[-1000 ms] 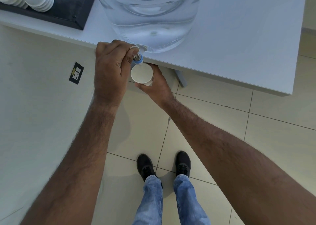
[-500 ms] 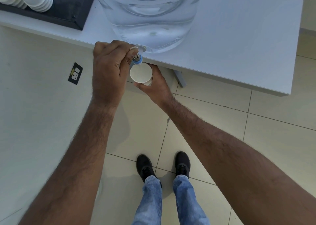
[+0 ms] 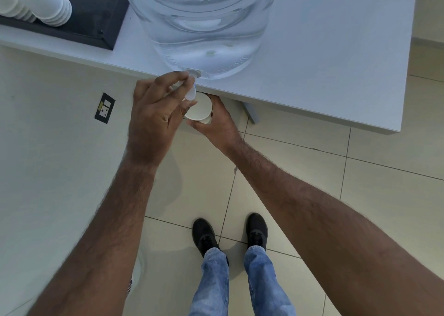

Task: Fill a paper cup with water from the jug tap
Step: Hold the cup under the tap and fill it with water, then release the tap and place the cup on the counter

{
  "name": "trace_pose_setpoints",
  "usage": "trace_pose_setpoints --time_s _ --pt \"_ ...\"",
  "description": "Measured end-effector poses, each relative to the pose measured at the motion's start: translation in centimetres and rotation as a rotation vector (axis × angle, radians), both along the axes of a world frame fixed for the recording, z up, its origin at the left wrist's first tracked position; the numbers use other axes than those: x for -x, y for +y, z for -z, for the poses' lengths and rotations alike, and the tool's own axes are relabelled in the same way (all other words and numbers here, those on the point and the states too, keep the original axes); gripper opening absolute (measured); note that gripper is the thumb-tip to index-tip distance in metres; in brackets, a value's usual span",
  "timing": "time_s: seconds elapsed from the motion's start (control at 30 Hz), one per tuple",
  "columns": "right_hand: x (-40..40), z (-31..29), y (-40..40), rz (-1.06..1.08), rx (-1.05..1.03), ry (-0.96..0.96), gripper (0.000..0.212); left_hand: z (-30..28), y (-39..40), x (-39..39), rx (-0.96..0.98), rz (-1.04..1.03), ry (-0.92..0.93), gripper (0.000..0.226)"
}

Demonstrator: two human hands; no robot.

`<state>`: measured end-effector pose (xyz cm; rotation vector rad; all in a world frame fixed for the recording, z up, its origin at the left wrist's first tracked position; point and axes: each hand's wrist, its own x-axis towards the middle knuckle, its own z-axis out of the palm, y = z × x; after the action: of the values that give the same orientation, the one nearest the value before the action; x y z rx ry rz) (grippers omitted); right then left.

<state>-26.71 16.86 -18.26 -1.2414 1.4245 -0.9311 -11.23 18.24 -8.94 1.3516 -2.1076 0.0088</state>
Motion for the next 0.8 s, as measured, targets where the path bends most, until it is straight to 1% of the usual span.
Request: trace_pose_setpoints --time_s 0.3,0.43,0.53,0.63,0.8 --pt "1.7 -1.2 1.4 -0.039 0.023 0.06 0.064 -1.1 0.6 -0.2 -0.097 0.03 0.005 0.04" --pt "3.1 -2.3 3.3 -0.051 -0.009 0.113 0.066 -1.8 0.7 -0.2 -0.133 0.025 0.008 0.04" --pt "4.5 -3.6 5.0 -0.064 -0.015 0.14 0.065 -2.3 0.9 0.2 -0.163 0.006 0.004 0.04" --pt "5.9 -5.3 6.3 -0.061 0.024 0.171 0.064 -3.1 1.3 0.8 -0.196 -0.027 0.003 0.041" --pt "7.9 -8.9 7.6 -0.002 0.069 0.192 0.068 -4.3 1.5 1.9 -0.21 -0.073 -0.015 0.04"
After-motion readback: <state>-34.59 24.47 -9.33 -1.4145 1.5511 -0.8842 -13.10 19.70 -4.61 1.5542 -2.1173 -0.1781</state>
